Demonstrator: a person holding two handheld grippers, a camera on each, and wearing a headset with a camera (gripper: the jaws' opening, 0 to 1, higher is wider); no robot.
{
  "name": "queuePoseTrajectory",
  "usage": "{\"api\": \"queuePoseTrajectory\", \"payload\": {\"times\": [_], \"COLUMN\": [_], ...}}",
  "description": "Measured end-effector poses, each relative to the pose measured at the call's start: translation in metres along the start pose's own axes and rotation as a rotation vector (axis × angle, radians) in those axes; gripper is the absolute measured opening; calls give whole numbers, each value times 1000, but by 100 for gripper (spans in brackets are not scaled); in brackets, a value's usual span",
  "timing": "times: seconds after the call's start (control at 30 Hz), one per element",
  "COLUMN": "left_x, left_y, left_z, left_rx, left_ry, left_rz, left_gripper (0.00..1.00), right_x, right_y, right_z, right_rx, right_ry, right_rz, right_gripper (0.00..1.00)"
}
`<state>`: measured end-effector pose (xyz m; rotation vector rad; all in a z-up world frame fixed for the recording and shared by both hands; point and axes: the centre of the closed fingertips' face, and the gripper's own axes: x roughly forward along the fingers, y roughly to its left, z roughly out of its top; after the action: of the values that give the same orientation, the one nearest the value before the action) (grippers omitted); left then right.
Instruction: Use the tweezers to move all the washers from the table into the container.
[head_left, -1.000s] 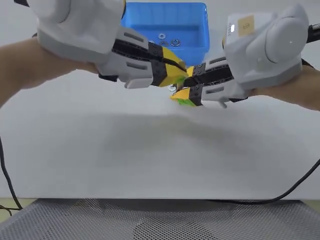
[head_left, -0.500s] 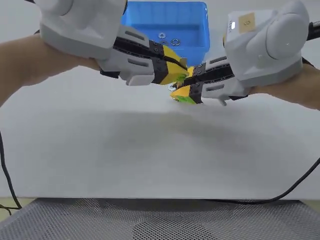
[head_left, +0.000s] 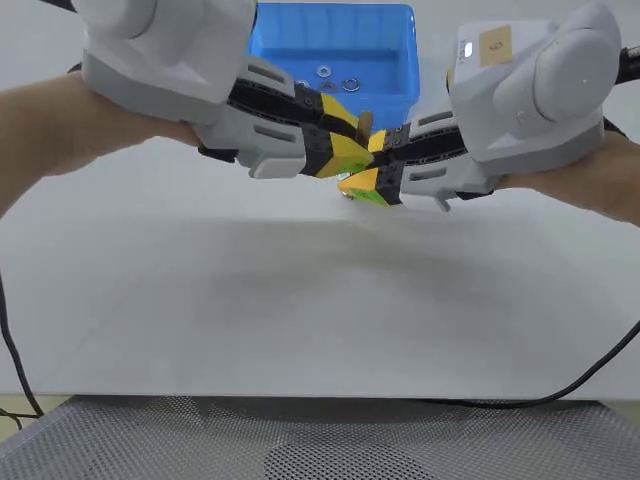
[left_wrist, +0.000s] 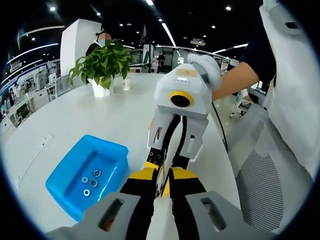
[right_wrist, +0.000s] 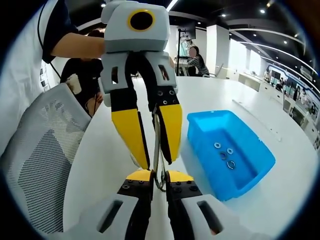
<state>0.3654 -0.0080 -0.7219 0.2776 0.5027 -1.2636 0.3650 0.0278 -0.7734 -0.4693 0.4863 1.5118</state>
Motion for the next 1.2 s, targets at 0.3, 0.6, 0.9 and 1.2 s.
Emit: {"api": "queuePoseTrajectory", "payload": {"times": [0.3,0.6,0.9,1.2], "left_x": [-6,-22,-45,-64], "left_y": [-1,3,17,16], "left_z": [-2,0,-7,-9], "left_rx": [12,12,-5,-38], "left_ry": [10,2,-25,-61], "left_rz": [6,48,128,203], "left_gripper": [15,16,16,16], "right_x": [0,-3,-13,-26], "right_y": [1,0,-2,-4], "right_z": [0,4,12,28], "right_rx": [4,5,-3,-4], "right_ry": [6,5,11,10], "right_rz": [0,-5,-14,-23], "right_gripper": [10,10,10,10]}}
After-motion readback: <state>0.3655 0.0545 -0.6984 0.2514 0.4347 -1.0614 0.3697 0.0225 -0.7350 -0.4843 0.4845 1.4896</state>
